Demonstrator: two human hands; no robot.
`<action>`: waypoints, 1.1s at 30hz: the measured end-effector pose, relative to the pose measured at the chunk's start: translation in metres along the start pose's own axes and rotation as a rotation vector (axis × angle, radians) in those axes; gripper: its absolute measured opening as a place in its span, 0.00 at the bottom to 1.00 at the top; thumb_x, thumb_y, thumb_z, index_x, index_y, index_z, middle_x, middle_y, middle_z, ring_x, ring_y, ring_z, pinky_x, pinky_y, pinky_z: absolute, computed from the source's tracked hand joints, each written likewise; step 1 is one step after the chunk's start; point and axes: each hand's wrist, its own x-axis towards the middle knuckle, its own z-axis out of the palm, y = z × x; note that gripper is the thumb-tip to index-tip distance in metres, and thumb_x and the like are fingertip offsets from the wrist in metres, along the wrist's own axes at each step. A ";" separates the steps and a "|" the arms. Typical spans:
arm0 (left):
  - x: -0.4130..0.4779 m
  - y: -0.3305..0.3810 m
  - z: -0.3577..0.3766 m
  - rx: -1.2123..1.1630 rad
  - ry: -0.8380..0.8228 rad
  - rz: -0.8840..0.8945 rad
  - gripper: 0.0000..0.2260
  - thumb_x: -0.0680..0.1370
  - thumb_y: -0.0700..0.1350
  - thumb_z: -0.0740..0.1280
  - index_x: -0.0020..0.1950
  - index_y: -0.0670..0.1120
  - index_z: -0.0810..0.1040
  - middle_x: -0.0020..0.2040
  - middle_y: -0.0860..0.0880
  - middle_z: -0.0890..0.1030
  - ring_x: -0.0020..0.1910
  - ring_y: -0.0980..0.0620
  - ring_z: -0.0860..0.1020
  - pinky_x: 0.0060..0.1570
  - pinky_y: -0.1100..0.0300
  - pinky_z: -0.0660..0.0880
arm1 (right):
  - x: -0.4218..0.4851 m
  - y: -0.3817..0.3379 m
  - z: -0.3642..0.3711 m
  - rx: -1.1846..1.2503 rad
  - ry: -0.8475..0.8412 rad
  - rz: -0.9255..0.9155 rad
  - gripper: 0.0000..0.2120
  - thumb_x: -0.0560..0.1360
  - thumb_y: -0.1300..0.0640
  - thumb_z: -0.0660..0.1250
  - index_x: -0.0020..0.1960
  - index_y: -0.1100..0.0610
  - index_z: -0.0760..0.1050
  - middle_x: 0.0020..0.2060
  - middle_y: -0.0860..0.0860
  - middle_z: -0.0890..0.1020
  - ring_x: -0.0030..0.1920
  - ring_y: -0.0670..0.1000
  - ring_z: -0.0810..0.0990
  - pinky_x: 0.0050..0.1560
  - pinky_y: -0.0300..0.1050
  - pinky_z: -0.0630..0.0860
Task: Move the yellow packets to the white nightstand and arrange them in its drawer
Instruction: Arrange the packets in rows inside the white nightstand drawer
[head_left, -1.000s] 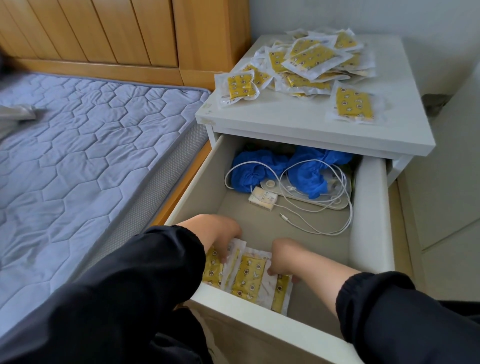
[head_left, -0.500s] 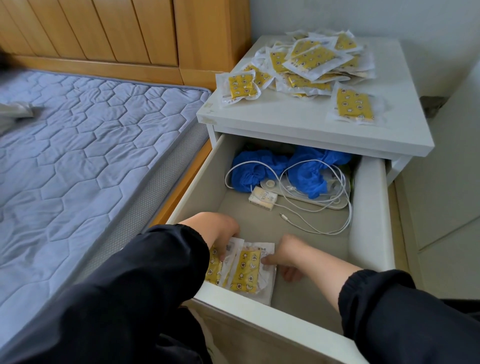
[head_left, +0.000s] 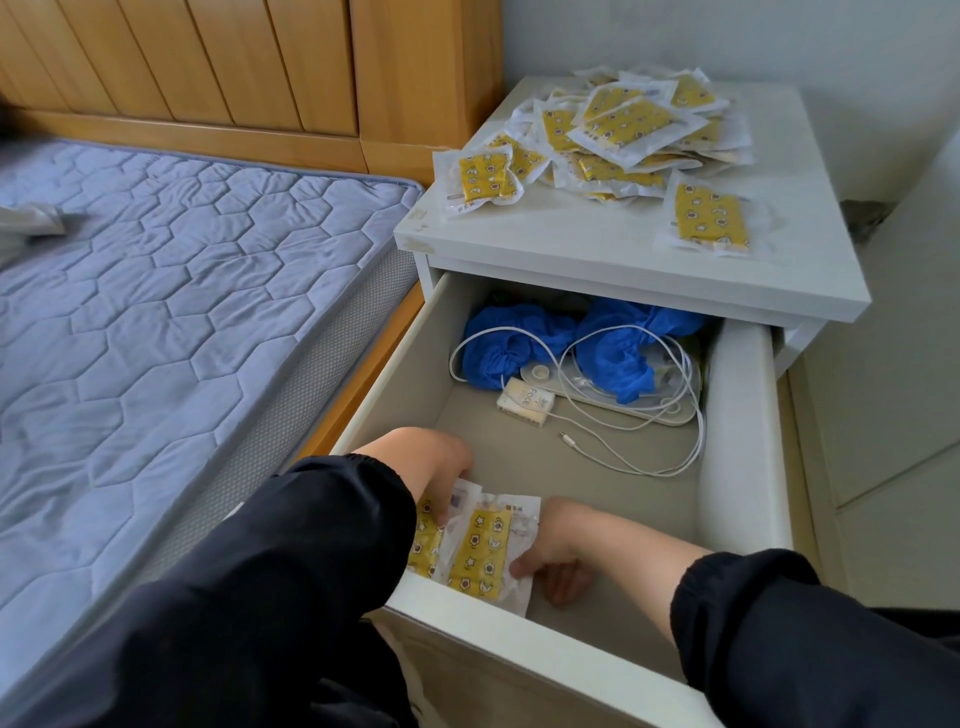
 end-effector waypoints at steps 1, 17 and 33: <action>0.000 0.000 0.000 0.006 -0.001 -0.001 0.26 0.70 0.50 0.75 0.66 0.44 0.74 0.61 0.46 0.77 0.59 0.44 0.76 0.57 0.53 0.73 | -0.001 0.000 -0.004 -0.094 0.011 0.022 0.17 0.75 0.53 0.70 0.49 0.66 0.68 0.37 0.60 0.79 0.32 0.54 0.78 0.40 0.49 0.79; -0.022 0.011 -0.020 -0.274 0.379 -0.003 0.19 0.74 0.47 0.71 0.64 0.49 0.74 0.60 0.49 0.75 0.58 0.48 0.74 0.57 0.55 0.73 | -0.024 -0.009 -0.025 -0.434 0.369 -0.138 0.21 0.80 0.44 0.58 0.55 0.62 0.74 0.47 0.58 0.81 0.37 0.56 0.78 0.38 0.43 0.73; -0.099 0.045 -0.129 -0.550 1.142 0.070 0.14 0.78 0.39 0.61 0.63 0.47 0.75 0.61 0.49 0.74 0.59 0.49 0.73 0.55 0.58 0.70 | -0.149 0.004 -0.152 -0.099 1.375 -0.826 0.06 0.76 0.60 0.62 0.46 0.60 0.77 0.50 0.53 0.78 0.53 0.53 0.75 0.47 0.44 0.70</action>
